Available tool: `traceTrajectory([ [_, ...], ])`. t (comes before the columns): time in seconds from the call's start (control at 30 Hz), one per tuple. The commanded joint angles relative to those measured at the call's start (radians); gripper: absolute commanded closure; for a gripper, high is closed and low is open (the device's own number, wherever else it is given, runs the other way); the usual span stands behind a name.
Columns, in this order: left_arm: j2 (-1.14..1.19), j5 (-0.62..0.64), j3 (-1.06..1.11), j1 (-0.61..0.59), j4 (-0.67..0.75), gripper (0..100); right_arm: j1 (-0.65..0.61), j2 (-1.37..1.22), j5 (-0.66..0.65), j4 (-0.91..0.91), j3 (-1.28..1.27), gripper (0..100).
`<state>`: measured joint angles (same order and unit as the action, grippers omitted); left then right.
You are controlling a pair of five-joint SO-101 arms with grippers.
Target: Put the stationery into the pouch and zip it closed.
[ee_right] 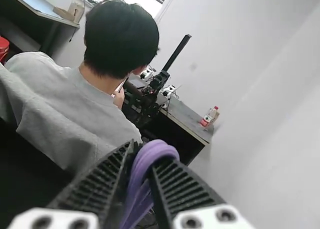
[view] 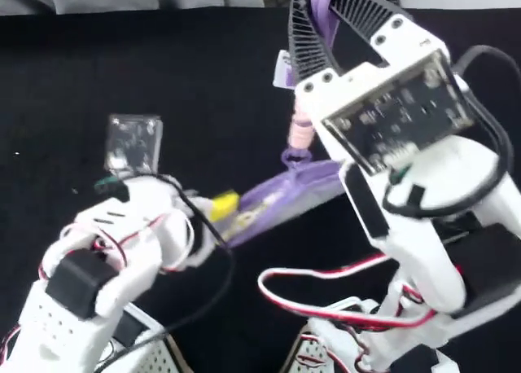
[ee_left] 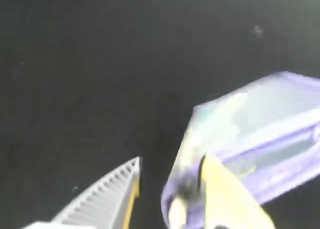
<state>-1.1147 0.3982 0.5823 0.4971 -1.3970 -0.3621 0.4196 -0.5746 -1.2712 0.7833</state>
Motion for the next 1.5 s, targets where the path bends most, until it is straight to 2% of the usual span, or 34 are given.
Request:
traceTrajectory([
  [0.0, -0.046, 0.008, 0.008, 0.068, 0.012, 80, 0.014, 0.015, 0.008, 0.043, -0.016, 98.7],
  [0.33, -0.411, 0.002, 0.119, 0.065, 0.023, 80, 0.014, 0.008, 0.008, 0.044, -0.016, 98.7],
  [0.47, -0.488, 0.0, 0.166, 0.065, 0.048, 80, 0.014, 0.008, 0.008, 0.043, -0.018, 98.7],
  [0.67, -0.488, 0.006, 0.245, 0.053, 0.127, 80, 0.014, 0.015, 0.008, 0.04, -0.018, 98.7],
  [0.8, -0.486, 0.012, 0.226, -0.028, 0.15, 80, 0.014, 0.013, 0.008, 0.038, -0.018, 98.7],
  [0.93, -0.476, 0.087, 0.156, -0.125, 0.146, 80, 0.014, 0.01, 0.008, 0.038, -0.018, 98.7],
  [1.47, -0.098, 0.091, 0.154, -0.131, 0.181, 80, 0.014, 0.015, 0.008, 0.037, -0.018, 98.7],
])
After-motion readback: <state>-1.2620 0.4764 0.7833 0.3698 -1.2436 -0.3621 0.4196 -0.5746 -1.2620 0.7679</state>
